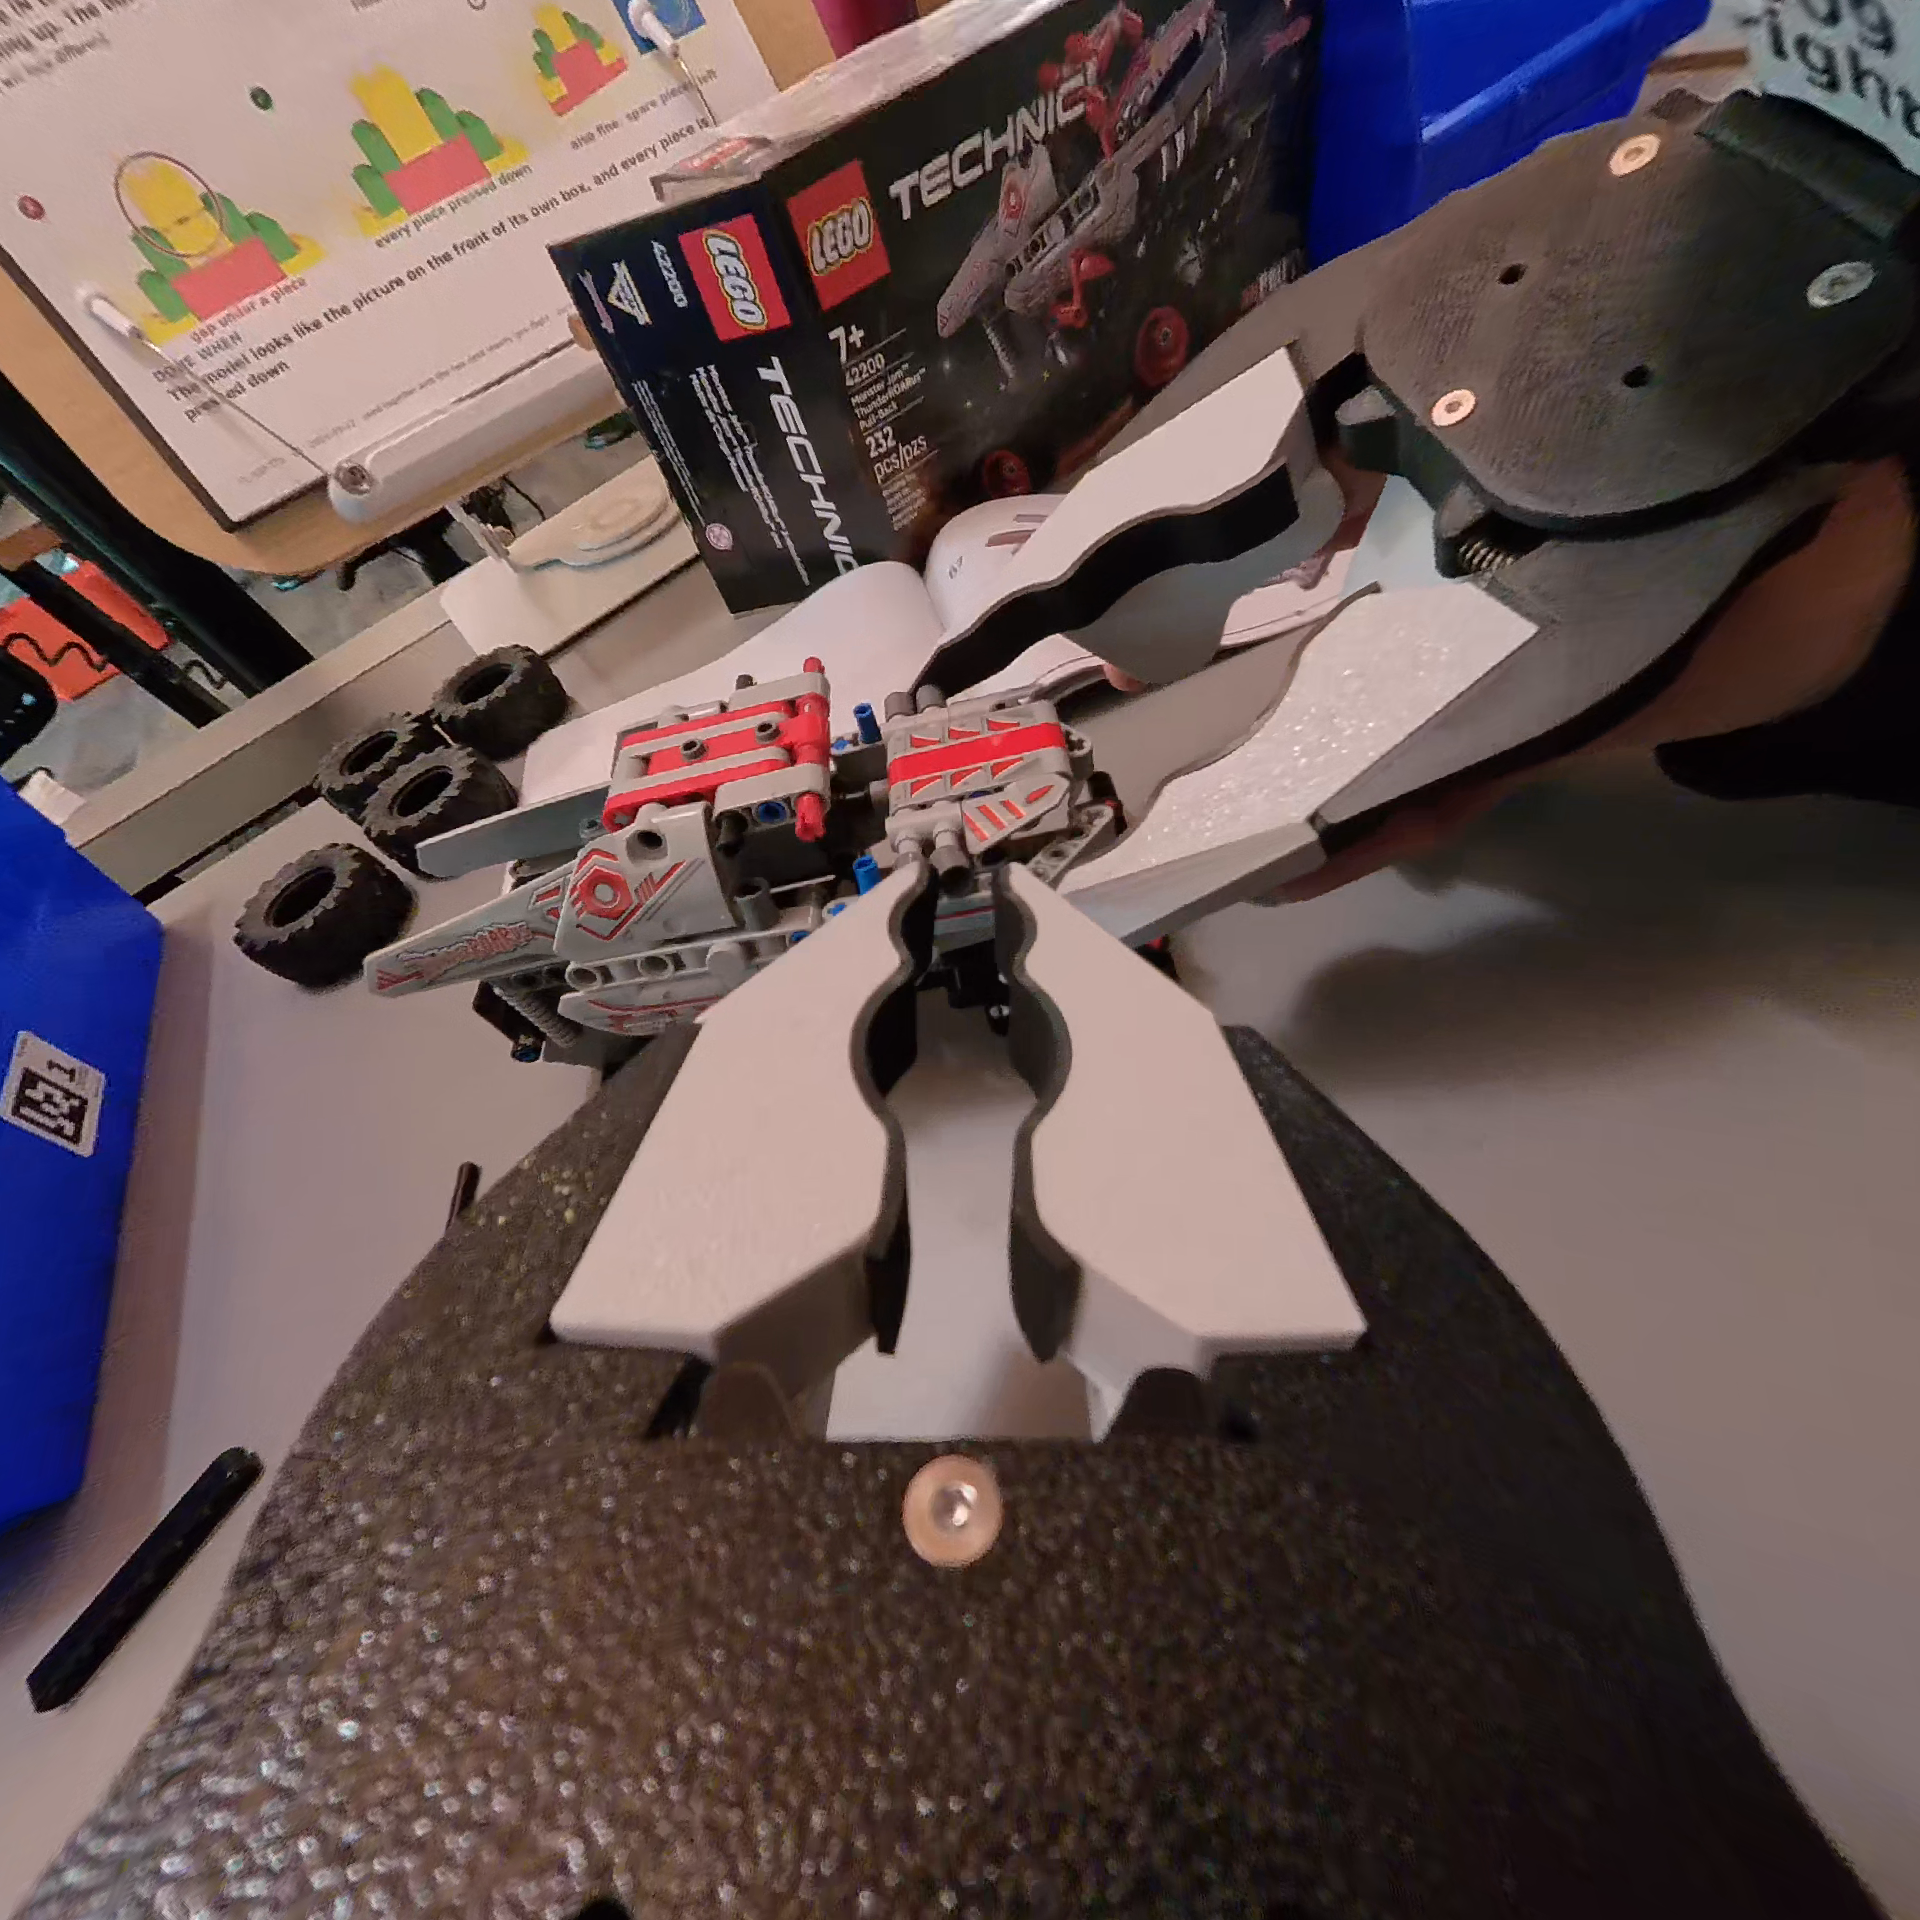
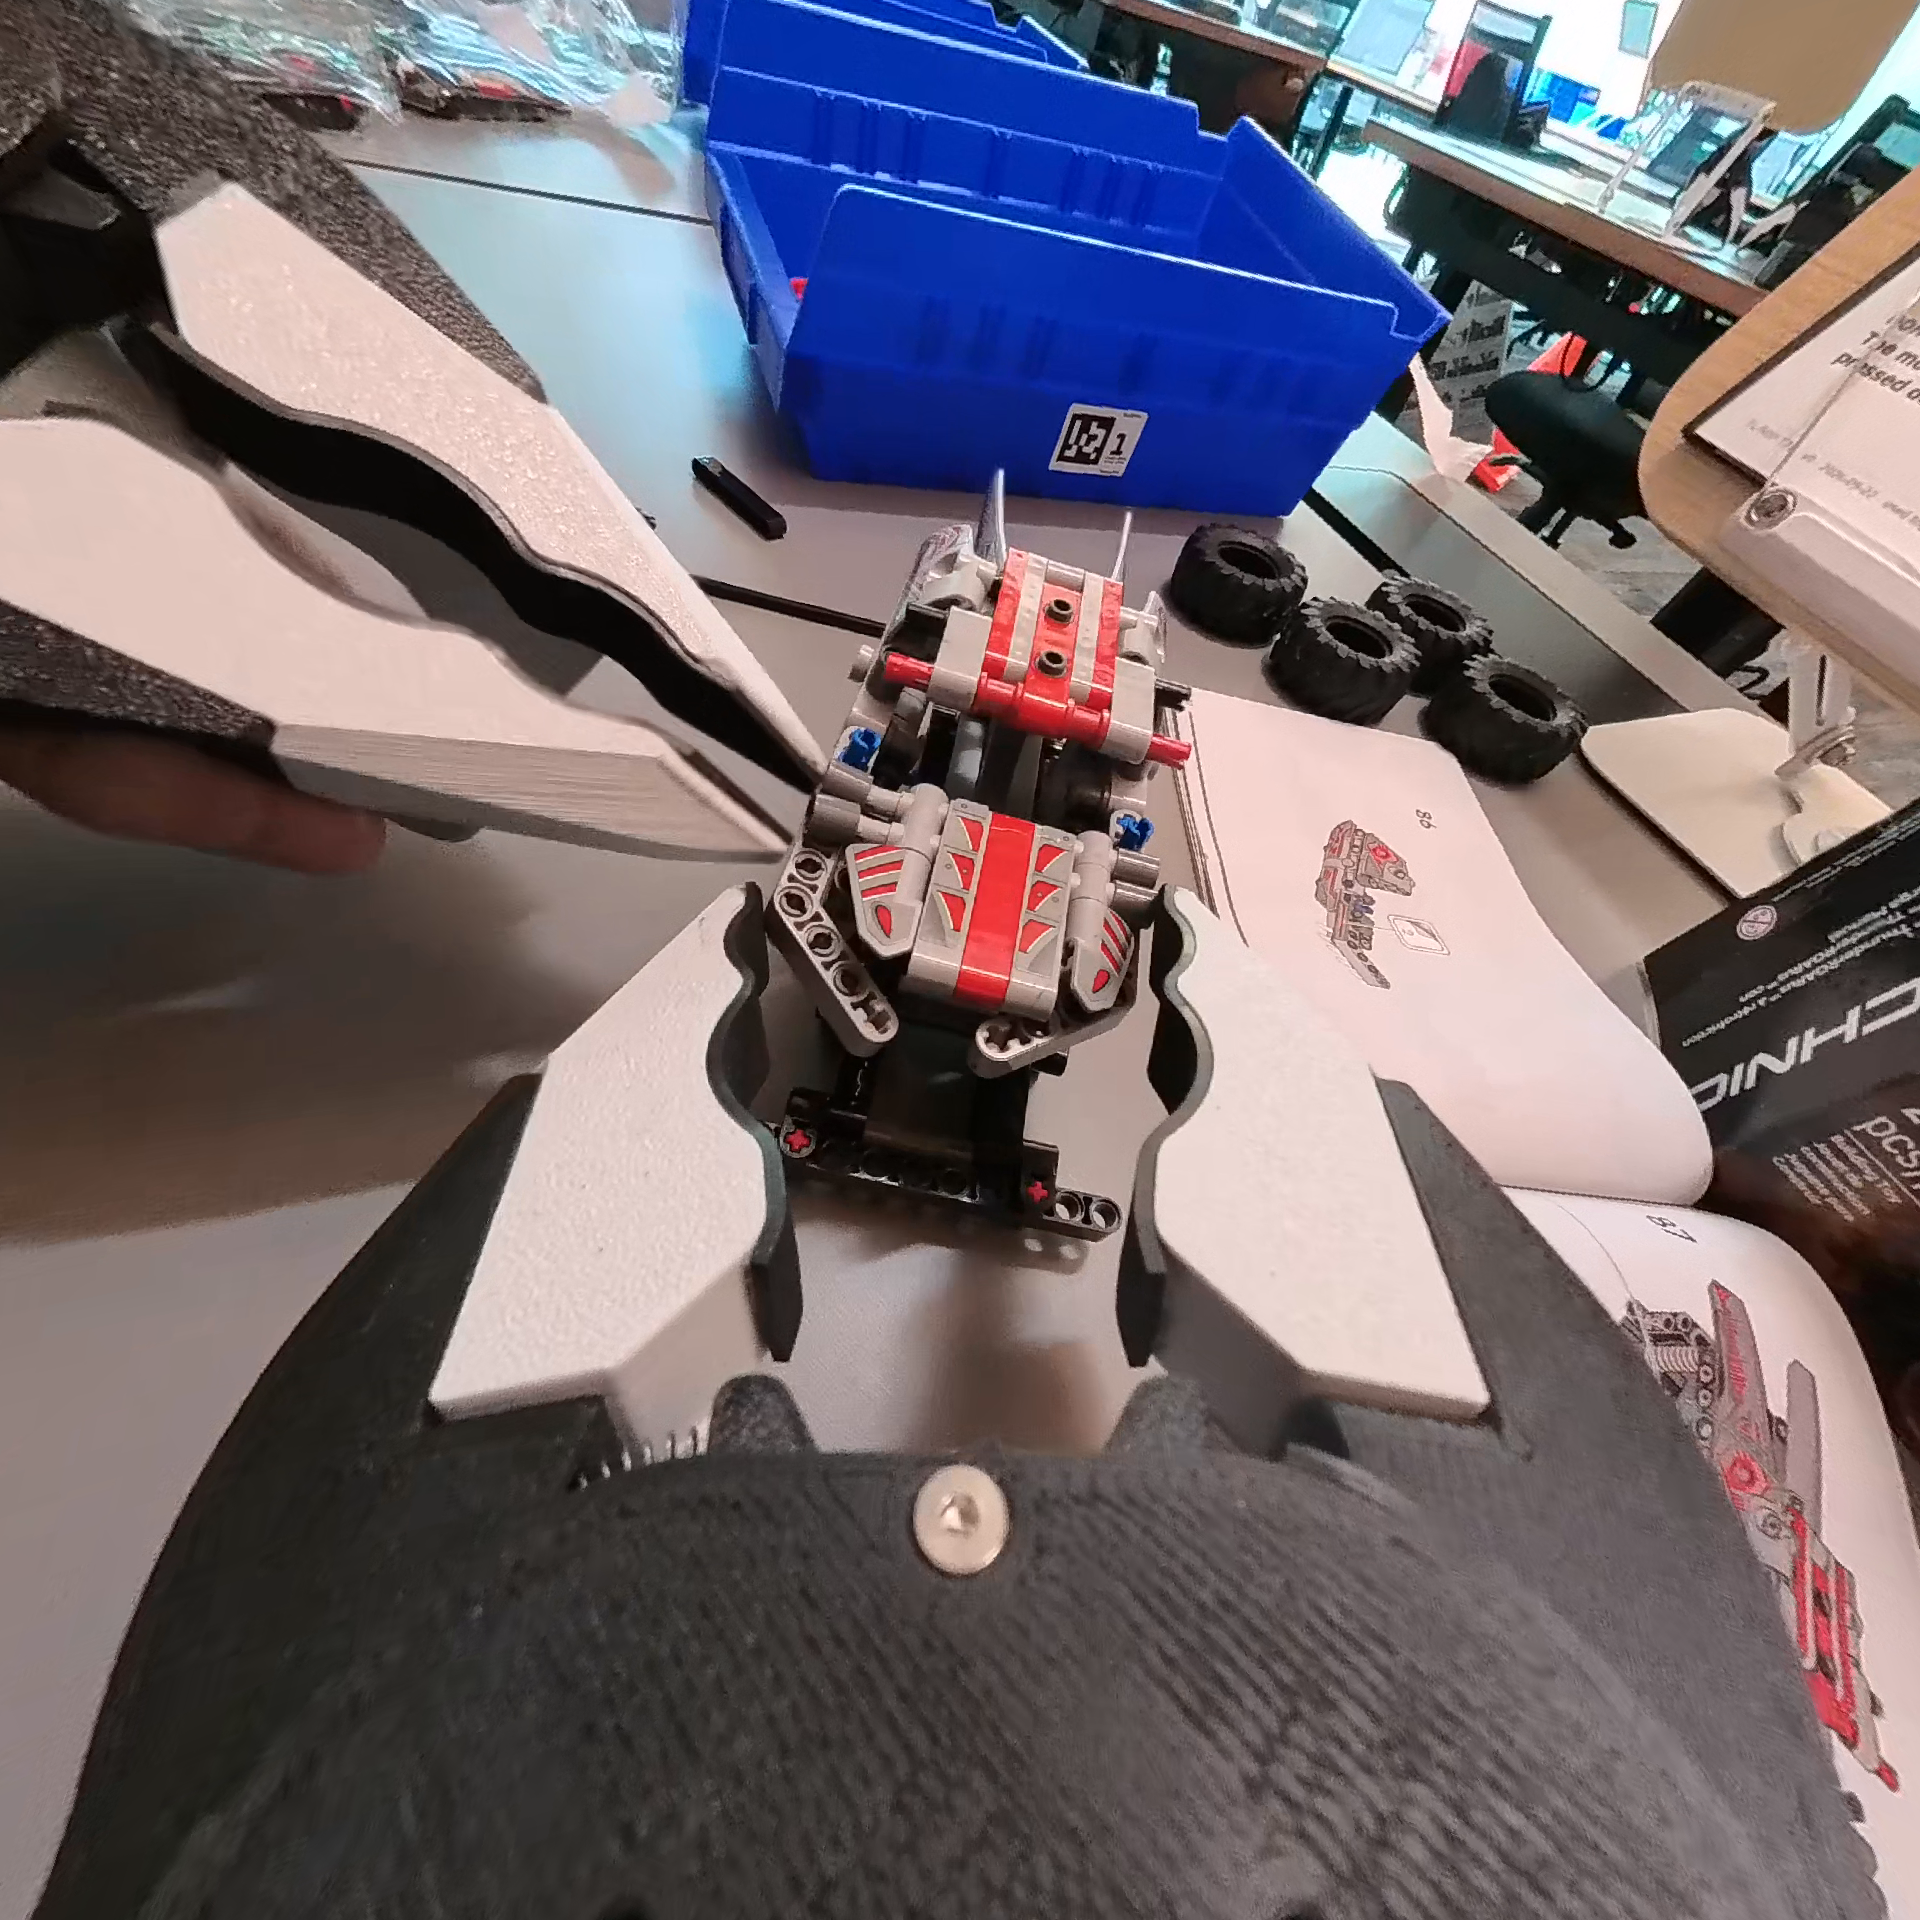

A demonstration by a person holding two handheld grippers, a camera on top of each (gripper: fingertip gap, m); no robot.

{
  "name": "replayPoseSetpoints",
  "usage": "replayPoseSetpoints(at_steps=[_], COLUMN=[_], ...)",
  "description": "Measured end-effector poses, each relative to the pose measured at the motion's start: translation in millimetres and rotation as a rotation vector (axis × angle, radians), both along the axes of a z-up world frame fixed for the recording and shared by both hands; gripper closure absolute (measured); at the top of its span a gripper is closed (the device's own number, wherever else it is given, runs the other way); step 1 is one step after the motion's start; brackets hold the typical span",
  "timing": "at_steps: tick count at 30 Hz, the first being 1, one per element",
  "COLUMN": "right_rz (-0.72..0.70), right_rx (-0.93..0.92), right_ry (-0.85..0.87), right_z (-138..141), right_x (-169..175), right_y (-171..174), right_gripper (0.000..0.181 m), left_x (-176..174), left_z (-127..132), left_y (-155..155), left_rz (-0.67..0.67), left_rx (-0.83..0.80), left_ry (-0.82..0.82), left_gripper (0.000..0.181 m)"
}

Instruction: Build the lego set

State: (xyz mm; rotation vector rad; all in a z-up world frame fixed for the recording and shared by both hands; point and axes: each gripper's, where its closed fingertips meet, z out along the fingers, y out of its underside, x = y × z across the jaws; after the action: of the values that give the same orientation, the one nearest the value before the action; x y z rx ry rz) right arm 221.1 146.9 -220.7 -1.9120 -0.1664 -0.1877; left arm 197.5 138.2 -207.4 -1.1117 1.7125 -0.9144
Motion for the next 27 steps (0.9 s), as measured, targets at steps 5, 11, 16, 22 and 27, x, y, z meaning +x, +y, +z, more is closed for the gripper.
replayPoseSetpoints(at_steps=[5,11,16,22,27], right_rz=[-0.008,-0.021,-0.022,-0.018,-0.010], right_rx=[-0.001,-0.001,-0.001,-0.001,0.000], right_ry=[-0.008,-0.010,-0.011,-0.010,-0.012], right_z=[0,0,0,0,-1], right_x=[-1,-1,-1,-1,-1], right_y=[1,2,3,3,3], right_gripper=[0.108,0.108,0.108,0.108,0.108], left_x=[1,-1,1,3,2], left_z=[0,-1,-1,-2,-1], left_y=[5,7,8,9,9], left_rz=[0.066,0.139,0.138,0.110,0.051], left_rx=[0.039,-0.012,-0.030,-0.050,-0.118], left_ry=[-0.036,-0.077,-0.078,-0.072,-0.054], left_gripper=[0.173,0.164,0.162,0.166,0.168])
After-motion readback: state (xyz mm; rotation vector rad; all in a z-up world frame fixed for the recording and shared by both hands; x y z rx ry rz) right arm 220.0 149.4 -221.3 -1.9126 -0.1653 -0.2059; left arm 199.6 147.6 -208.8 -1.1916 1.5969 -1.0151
